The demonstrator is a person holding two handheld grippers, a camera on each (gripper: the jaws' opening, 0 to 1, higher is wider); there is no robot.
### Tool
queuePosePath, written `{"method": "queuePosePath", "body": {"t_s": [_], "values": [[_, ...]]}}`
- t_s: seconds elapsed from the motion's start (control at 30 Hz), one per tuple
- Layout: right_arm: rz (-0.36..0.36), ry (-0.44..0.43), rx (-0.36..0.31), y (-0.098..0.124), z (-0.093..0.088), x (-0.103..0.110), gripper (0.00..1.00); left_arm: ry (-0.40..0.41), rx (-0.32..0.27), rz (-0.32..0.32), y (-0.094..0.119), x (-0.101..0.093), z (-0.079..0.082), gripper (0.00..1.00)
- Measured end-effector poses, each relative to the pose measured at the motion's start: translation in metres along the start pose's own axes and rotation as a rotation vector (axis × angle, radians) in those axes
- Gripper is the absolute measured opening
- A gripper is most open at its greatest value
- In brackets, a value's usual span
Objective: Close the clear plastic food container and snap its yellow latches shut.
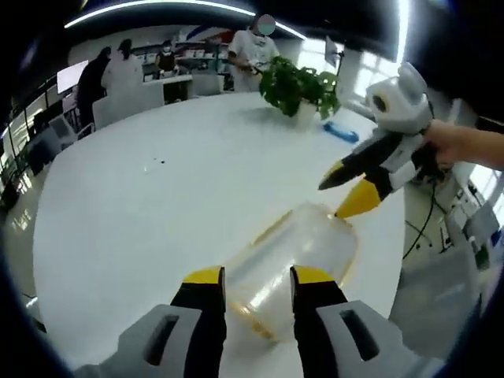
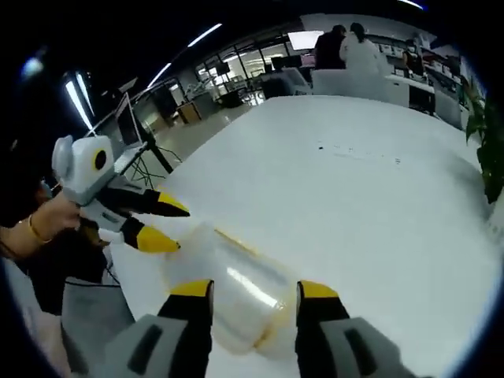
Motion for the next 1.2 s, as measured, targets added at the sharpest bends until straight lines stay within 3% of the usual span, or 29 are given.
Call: {"method": "queuePosePath", "body": {"t_s": [0.2,0.33,0.7,0.93,1.2], "values": [[0.068,0.023,0.024,-0.016,-0.002,0.02,0.36,-0.066,0.026,-0.069,-0.009,-0.018,-0.01,0.3],[0.093,0.035,0.038,-0.028,-0.005,0.027,0.36,-0.117,0.05,-0.036,-0.015,-0.016,-0.016,0.29],[0.132,0.136,0.067,-0.047,0.006,0.03,0.37,-0.208,-0.002,-0.152,-0.02,-0.042,-0.01,0.38],[0.204,0.248,0.162,-0.06,0.006,0.03,0.39,-0.333,0.018,-0.208,-0.021,-0.051,-0.018,0.44],[0.323,0.395,0.377,-0.067,-0.009,0.025,0.41,-0.399,-0.009,-0.238,-0.025,-0.064,-0.018,0.39]]}}
Point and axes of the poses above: the point that each gripper's makers call its tool centre point, and the gripper's own axes: y roughly backward along the fingers, x roughly to its left, z roughly out of its top, the point moved 1 cm from there along y, roughly backward along the fingers, and after that the axes turned 12 degrees about -x, right-handed, at the moved point
